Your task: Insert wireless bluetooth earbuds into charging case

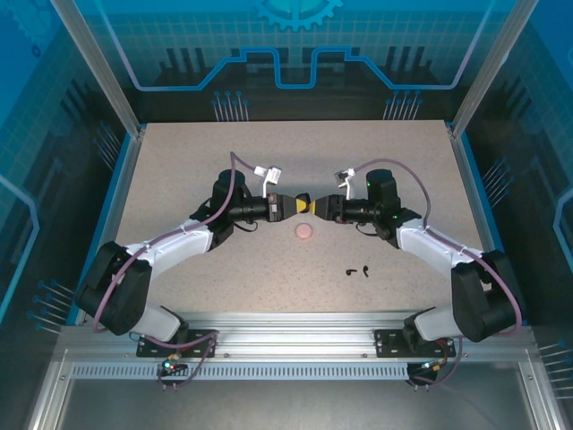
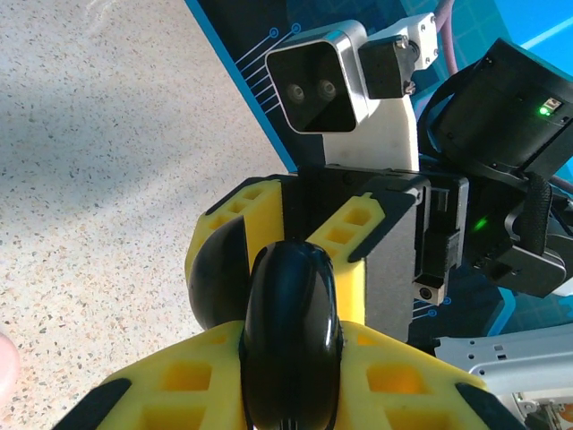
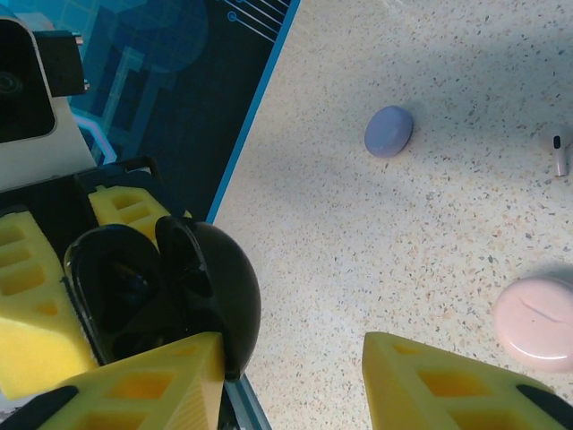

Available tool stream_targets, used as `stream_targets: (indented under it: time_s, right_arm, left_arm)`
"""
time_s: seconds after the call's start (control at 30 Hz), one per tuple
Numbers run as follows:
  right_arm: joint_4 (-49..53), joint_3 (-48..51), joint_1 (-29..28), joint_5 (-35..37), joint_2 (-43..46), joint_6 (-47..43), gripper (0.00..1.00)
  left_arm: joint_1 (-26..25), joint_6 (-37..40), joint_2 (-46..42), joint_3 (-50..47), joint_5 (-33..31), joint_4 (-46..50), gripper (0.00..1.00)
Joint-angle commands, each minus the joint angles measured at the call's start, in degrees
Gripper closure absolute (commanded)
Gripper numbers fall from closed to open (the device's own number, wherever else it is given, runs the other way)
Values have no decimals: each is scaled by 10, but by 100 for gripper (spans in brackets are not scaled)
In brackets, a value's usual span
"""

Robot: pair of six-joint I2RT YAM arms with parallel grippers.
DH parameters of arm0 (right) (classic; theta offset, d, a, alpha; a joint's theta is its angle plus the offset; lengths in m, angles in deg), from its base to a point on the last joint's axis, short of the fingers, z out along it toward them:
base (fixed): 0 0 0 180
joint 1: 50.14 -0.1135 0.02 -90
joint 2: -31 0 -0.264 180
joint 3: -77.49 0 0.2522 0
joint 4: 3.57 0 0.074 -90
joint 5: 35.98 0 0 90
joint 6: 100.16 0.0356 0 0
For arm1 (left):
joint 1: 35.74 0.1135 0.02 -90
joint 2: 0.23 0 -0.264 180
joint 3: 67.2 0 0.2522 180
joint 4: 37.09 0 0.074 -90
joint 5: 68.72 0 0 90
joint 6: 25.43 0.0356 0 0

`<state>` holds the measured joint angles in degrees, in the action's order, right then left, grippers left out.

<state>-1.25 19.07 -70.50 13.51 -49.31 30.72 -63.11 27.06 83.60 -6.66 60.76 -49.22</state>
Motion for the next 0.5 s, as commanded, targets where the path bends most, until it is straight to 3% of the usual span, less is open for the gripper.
stream_targets:
  time_s: [0.0,0.2,0.47]
  right_arm:
    - [-7,-22,-6,7,-11,-8,58]
    - [-6,-36,-6,5,-21,-7,61]
    - [-2,-51,-9,-8,-32,-11,81]
  left_arm:
    - [-4,-2,-4,17,13,-12,99]
    - [-6,-1,-2,16,14,-12,99]
    - [-8,-3,2,14,13,-15,99]
